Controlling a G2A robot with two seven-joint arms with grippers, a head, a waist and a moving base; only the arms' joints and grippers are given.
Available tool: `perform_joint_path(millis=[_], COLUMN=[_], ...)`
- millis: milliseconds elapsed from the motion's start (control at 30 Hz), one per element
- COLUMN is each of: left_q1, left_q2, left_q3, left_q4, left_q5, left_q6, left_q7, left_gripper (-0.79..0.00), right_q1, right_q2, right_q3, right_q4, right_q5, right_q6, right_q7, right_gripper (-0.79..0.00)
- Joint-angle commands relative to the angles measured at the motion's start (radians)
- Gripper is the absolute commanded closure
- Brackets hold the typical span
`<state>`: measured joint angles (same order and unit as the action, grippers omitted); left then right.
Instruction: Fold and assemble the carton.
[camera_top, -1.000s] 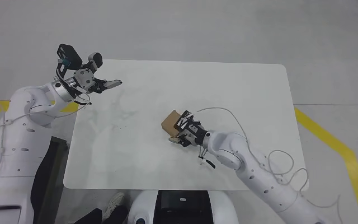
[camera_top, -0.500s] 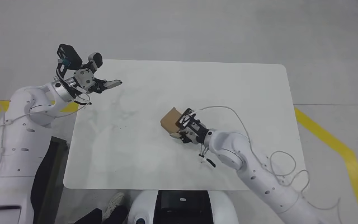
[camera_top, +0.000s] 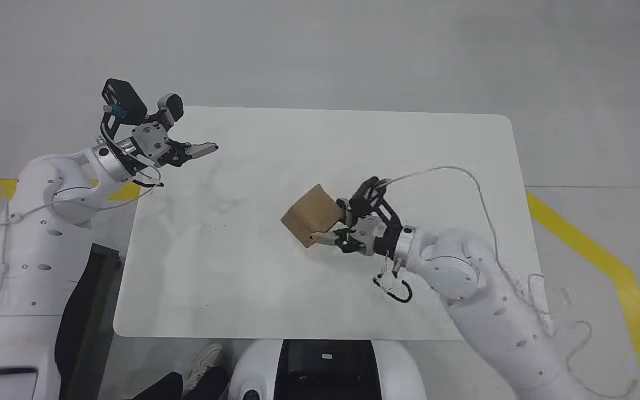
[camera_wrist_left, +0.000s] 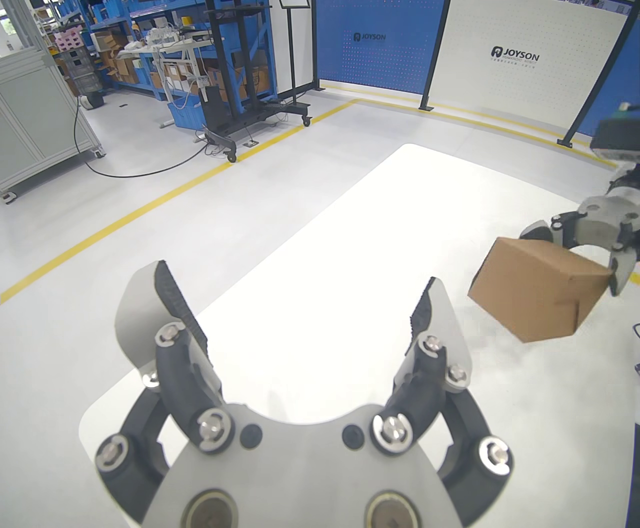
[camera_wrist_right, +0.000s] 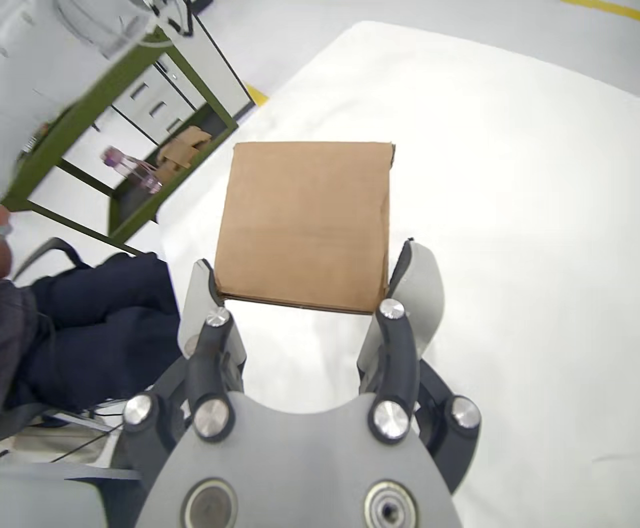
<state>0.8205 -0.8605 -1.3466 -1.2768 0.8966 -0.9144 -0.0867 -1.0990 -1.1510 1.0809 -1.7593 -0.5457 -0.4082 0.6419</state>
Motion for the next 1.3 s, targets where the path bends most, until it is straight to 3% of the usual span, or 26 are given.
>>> perform_joint_path(millis=[0,133,367,633,1000,1133,1267], left_q1=[0.0,0.0,0.0,0.0,0.0,0.0,0.0], left_q2=[0.0,0.0,0.0,0.0,0.0,0.0,0.0], left_q3=[0.0,0.0,0.0,0.0,0.0,0.0,0.0], left_q4=[0.0,0.0,0.0,0.0,0.0,0.0,0.0], left_q5=[0.0,0.0,0.0,0.0,0.0,0.0,0.0], left_q6=[0.0,0.0,0.0,0.0,0.0,0.0,0.0], left_q7=[0.0,0.0,0.0,0.0,0.0,0.0,0.0], left_gripper=[-0.785,-0.785,-0.785,-0.785,-0.785,-0.785,-0.785], right_q1=[-0.006,-0.013,0.011,0.057,0.106,0.121,0.135], right_q2=[0.005,0.016,0.026,0.024,0.008,0.005,0.009], right_q3=[0.035,0.101,0.178,0.197,0.187,0.189,0.199], right_q4=[-0.002,0.008,0.085,0.139,0.16,0.181,0.222], right_q5=[0.117,0.366,0.957,1.353,1.604,1.603,1.493], right_q6=[-0.032,-0.077,-0.087,-0.088,-0.093,-0.079,-0.068], right_q7=[0.029,0.107,0.318,0.511,0.647,0.67,0.68], right_gripper=[0.0,0.0,0.0,0.0,0.0,0.0,0.0])
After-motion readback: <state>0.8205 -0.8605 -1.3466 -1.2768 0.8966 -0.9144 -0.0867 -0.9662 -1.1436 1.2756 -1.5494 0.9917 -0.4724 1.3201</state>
